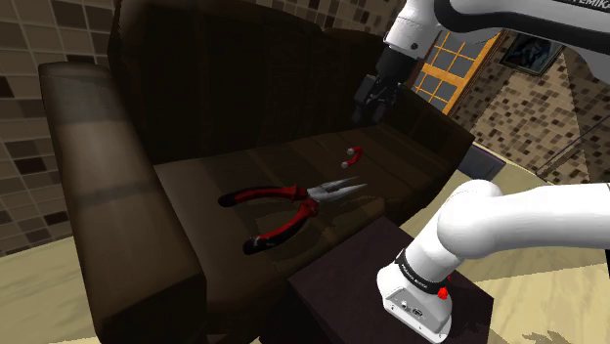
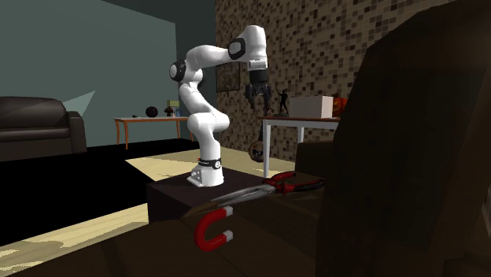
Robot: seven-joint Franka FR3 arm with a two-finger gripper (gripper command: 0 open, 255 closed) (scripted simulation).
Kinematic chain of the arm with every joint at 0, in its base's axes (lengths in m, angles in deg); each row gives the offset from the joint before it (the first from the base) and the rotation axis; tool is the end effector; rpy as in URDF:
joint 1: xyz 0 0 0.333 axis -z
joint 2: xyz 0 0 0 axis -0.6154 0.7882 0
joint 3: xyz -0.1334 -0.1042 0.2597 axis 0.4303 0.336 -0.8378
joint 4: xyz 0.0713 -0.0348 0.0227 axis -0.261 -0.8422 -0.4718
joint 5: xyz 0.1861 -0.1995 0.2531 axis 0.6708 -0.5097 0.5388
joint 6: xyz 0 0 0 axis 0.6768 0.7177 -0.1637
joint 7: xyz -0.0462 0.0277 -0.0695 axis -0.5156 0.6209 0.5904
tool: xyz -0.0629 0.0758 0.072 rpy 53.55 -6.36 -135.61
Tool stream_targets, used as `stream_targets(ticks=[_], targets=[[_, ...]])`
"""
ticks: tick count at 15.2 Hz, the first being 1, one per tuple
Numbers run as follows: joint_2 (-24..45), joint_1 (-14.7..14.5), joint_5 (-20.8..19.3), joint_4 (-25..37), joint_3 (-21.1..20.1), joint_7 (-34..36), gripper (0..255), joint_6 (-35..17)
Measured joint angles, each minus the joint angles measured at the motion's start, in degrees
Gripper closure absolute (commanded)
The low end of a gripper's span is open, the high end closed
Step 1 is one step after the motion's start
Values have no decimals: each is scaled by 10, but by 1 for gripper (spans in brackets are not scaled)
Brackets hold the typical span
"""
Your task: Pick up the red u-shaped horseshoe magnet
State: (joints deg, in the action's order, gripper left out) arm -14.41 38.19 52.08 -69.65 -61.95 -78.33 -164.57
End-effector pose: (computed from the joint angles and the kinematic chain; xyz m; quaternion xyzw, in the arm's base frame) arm 0.2853 0.0259 0.5505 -0.9969 0.0611 -0.0143 0.0467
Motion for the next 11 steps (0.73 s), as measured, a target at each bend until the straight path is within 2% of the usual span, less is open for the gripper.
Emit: stream_targets(ticks=[2,11], targets=[[8,4,0,2,-1,6,0,-6],[156,73,-12,19,3,101,0,-133]])
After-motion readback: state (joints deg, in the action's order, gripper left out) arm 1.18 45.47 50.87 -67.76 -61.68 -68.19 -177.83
